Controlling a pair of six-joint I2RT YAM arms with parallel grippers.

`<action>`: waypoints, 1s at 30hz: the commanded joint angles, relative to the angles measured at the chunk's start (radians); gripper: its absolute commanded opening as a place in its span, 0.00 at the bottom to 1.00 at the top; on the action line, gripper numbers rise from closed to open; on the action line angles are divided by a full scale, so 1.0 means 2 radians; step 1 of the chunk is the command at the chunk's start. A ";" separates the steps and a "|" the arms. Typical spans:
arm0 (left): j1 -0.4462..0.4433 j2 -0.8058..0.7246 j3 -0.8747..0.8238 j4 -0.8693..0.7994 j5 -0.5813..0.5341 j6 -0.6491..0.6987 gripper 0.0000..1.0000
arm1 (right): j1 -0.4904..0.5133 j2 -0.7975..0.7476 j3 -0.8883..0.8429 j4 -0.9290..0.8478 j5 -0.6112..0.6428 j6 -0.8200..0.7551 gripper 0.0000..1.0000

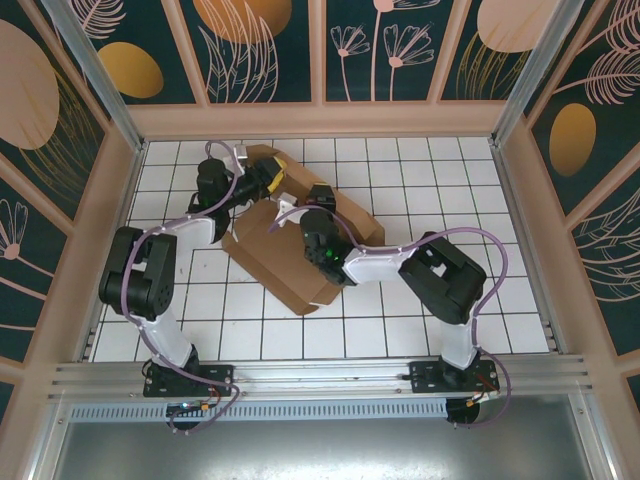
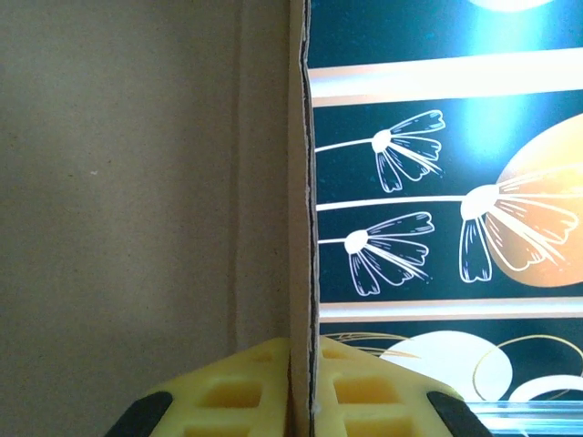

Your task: Fold the paper box

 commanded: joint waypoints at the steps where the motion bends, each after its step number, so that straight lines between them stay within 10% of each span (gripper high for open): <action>1: 0.000 0.010 0.024 0.026 0.005 -0.006 0.44 | 0.007 0.008 0.016 0.030 0.002 0.003 0.12; 8: 0.000 0.026 0.021 0.049 0.004 -0.021 0.08 | 0.010 0.000 0.032 -0.030 0.005 0.053 0.17; 12: 0.000 0.036 0.013 0.068 0.004 -0.030 0.00 | 0.013 -0.019 0.062 -0.195 -0.001 0.169 0.67; 14: 0.000 0.041 0.012 0.073 0.001 -0.032 0.00 | 0.016 -0.045 0.090 -0.320 -0.044 0.272 0.75; 24: 0.000 0.052 -0.013 0.116 0.001 -0.046 0.00 | -0.047 -0.183 0.213 -0.616 -0.401 0.630 0.79; 30: 0.000 0.040 -0.033 0.097 -0.003 -0.024 0.00 | -0.132 -0.174 0.211 -0.659 -0.408 0.742 0.77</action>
